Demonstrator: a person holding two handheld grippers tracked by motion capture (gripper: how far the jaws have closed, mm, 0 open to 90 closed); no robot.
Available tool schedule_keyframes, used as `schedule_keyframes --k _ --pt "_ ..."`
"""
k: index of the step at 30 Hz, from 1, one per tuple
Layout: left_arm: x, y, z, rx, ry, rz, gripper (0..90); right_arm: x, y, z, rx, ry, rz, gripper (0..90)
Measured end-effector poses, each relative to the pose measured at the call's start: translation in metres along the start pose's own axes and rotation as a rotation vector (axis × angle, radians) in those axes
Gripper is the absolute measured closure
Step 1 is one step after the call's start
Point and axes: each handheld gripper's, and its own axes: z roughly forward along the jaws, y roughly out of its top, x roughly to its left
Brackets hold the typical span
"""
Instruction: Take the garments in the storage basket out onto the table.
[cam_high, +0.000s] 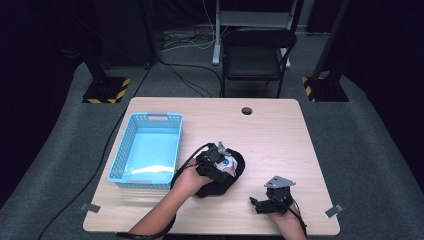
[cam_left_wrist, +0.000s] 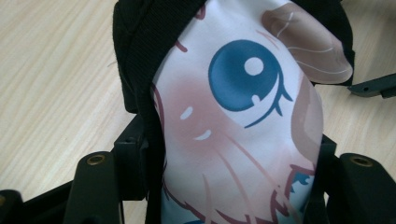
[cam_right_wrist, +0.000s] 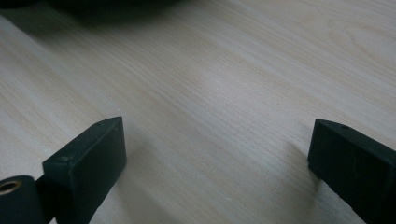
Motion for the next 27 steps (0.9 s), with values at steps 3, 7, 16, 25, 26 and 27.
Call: schedule_keyframes --k 3,7,16,25,26,27 --pt "-0.001 -0.001 0.004 0.003 -0.004 -0.002 36.5 0.0 0.0 0.0 0.0 0.0 -0.001 3.6" --pt "-0.003 -0.003 0.01 0.01 -0.009 0.001 36.4 0.0 0.0 0.0 0.0 0.0 0.0 3.5" --pt "-0.005 -0.01 0.024 -0.007 -0.017 -0.019 31.7 0.0 0.0 0.0 0.0 0.0 0.0 3.5" --pt "-0.005 -0.017 0.028 -0.029 -0.023 -0.019 26.9 0.0 0.0 0.0 0.0 -0.001 0.001 3.6" --pt "-0.005 -0.017 0.029 -0.032 -0.027 -0.023 26.4 0.0 0.0 0.0 0.0 -0.001 0.001 3.6" --pt "-0.005 -0.018 0.029 -0.036 -0.031 -0.025 26.0 0.0 0.0 0.0 0.0 -0.001 0.0 3.6"
